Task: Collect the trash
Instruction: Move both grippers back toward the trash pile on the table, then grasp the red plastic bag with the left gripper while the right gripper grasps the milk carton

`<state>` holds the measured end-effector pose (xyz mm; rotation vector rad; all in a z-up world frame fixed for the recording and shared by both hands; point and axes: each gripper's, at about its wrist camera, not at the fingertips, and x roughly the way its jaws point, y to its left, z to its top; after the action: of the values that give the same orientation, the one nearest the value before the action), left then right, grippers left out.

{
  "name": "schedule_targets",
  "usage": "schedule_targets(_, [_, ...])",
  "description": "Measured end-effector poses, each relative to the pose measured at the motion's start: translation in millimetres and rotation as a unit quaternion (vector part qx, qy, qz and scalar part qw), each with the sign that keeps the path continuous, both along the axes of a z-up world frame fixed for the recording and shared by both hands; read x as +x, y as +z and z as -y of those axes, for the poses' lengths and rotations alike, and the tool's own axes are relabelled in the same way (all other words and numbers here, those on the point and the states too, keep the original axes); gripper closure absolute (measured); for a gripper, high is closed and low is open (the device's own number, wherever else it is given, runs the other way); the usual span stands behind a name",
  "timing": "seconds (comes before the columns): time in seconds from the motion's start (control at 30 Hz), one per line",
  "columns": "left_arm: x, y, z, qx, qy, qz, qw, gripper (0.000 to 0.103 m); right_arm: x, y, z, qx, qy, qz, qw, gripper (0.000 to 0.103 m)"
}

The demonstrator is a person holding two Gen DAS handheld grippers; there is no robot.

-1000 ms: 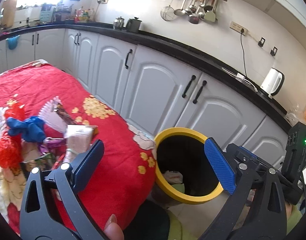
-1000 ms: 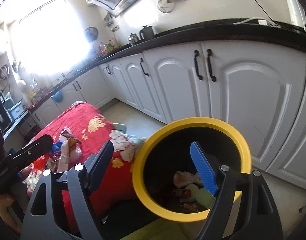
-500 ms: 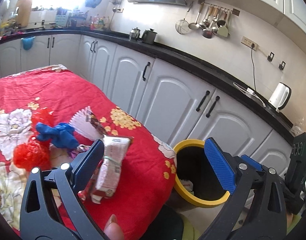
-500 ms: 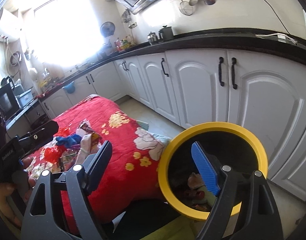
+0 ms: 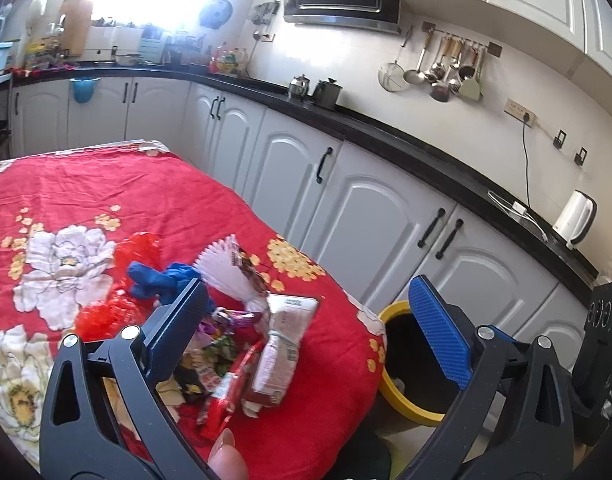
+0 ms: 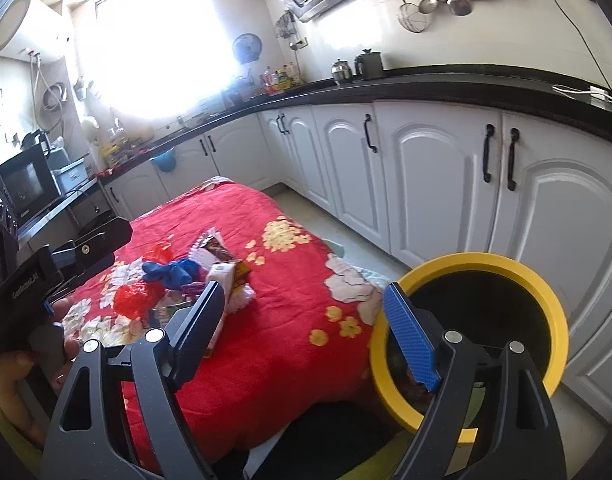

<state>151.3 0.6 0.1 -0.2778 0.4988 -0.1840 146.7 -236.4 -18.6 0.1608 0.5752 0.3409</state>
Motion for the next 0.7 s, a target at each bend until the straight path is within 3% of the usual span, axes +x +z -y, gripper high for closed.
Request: schedule_targets(0.7, [3,-2,-79,-0.02,0.091,0.001,0.9957,0.011,19,-13,-65,-0.02,0.047,-0.023,0.998,0.024])
